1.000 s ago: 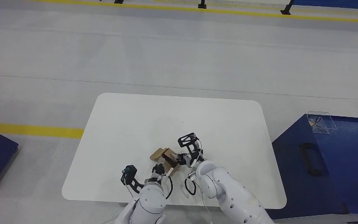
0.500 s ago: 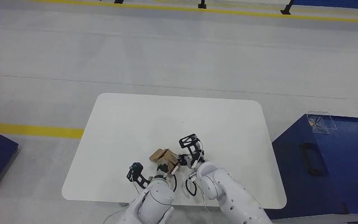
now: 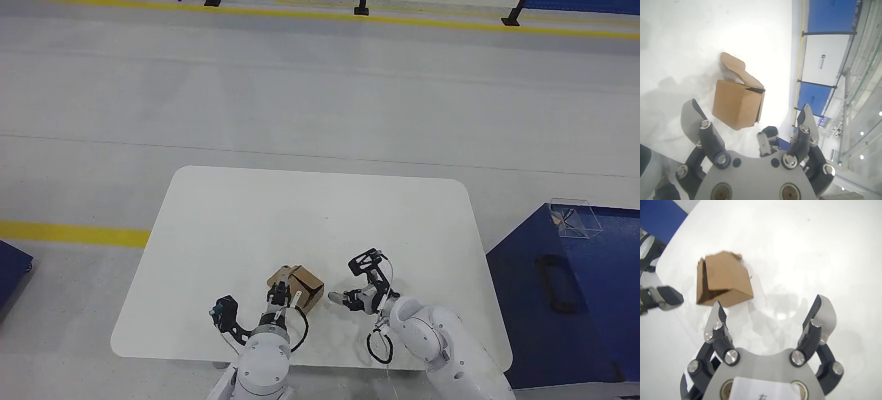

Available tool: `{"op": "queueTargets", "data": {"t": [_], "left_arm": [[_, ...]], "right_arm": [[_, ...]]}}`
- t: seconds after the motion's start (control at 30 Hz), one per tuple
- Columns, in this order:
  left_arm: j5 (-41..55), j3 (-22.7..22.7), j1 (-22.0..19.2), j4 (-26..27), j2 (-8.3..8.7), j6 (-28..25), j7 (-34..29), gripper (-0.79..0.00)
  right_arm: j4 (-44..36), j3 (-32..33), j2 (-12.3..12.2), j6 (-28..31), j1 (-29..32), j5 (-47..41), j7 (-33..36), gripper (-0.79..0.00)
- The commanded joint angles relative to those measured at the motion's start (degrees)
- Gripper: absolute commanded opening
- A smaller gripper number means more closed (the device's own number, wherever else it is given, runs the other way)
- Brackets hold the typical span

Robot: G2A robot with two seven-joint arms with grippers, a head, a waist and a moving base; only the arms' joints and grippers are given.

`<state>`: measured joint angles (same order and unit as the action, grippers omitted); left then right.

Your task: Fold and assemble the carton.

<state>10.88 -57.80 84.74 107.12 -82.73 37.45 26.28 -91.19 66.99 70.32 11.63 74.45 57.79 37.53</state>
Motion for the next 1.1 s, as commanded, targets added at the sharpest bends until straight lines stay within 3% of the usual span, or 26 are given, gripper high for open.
{"op": "queueTargets", "data": {"t": [0.0, 0.5, 1.07], "left_arm": [[0.45, -0.20, 0.18, 0.17, 0.07, -0.20, -1.23, 0.000], [0.45, -0.20, 0.18, 0.17, 0.07, -0.20, -1.23, 0.000], [0.45, -0.20, 0.18, 0.17, 0.07, -0.20, -1.23, 0.000]], "right_arm": [[0.73, -0.54, -0.06, 0.17, 0.04, 1.49, 0.94, 0.000], [10.50, -12.86, 4.09, -16.18, -9.81, 9.06, -6.88, 0.000], [23.65, -17.54, 8.83, -19.98, -20.61, 2.18, -12.69, 0.000]]}}
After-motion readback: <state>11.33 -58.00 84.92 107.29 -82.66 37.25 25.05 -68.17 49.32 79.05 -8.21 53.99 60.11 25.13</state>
